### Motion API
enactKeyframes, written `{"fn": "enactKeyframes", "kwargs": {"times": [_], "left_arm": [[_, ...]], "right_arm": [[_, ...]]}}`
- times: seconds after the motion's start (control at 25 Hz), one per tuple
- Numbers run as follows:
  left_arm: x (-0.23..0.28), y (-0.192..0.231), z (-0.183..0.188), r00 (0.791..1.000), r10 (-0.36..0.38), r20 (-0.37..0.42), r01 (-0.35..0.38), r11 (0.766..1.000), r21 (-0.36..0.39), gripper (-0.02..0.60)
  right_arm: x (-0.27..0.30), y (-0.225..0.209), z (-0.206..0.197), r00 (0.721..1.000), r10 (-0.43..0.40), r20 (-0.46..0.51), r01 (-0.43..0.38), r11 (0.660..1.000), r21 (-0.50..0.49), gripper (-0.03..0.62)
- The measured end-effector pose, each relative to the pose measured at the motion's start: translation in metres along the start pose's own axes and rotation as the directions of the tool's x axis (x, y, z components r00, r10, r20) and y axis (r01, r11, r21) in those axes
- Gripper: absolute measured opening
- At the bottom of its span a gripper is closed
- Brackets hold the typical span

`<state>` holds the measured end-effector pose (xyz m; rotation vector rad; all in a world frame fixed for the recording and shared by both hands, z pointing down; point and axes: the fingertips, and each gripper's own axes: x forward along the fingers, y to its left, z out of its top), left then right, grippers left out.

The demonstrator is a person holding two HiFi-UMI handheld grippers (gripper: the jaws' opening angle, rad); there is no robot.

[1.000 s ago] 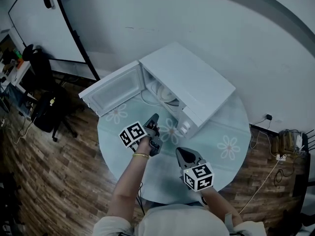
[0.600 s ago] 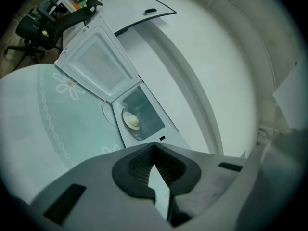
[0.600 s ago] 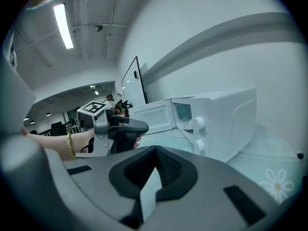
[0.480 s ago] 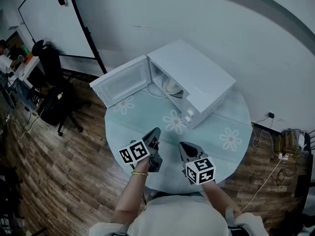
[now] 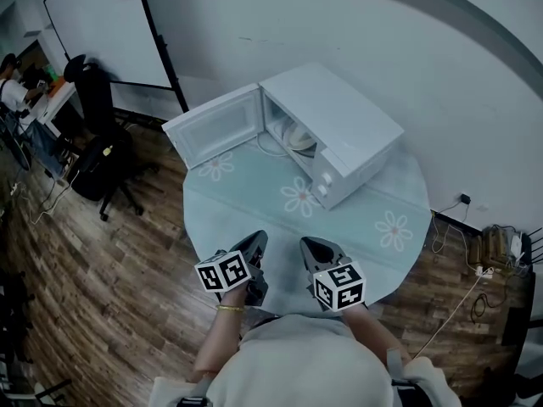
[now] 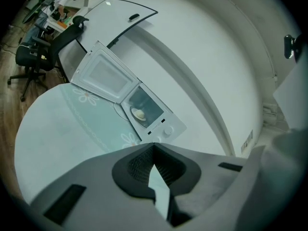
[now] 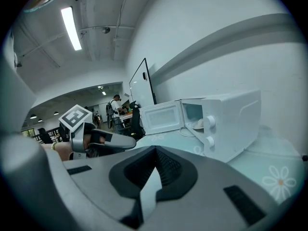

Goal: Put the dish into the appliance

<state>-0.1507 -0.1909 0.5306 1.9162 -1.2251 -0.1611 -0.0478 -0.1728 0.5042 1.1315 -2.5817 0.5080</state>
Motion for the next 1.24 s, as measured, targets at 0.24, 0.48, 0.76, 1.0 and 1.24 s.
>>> {"fn": "enactKeyframes", "kwargs": {"times": [0.24,0.48,0.76,1.0,1.24], "left_arm": [[-0.015,-0.007,-0.007,1.000,0.004,-0.014,-0.003,0.999,0.033,0.012],[-0.017,-0.012,-0.012,1.000,-0.002,-0.029,0.003,0.999,0.032,0.012],[-0.016,-0.016,-0.022,0.999,-0.008,-0.052,0.009,1.000,0.029,0.012],[-0.019,-0.016,-0.021,0.999,-0.004,-0.048,0.006,1.000,0.027,0.012],[-0.021,-0.015,-0.023,0.999,-0.011,-0.043,0.012,1.000,0.011,0.012]], "right_arm": [[-0.008,0.013,-0.006,1.000,0.023,-0.013,-0.023,1.000,-0.006,0.005],[-0.014,0.023,-0.008,0.999,0.043,-0.016,-0.043,0.999,-0.022,0.005],[-0.018,0.025,-0.012,0.999,0.046,-0.022,-0.046,0.999,-0.020,0.005],[-0.018,0.027,-0.013,0.998,0.052,-0.025,-0.053,0.998,-0.024,0.005],[-0.017,0.029,-0.013,0.998,0.054,-0.021,-0.055,0.998,-0.025,0.005]]}}
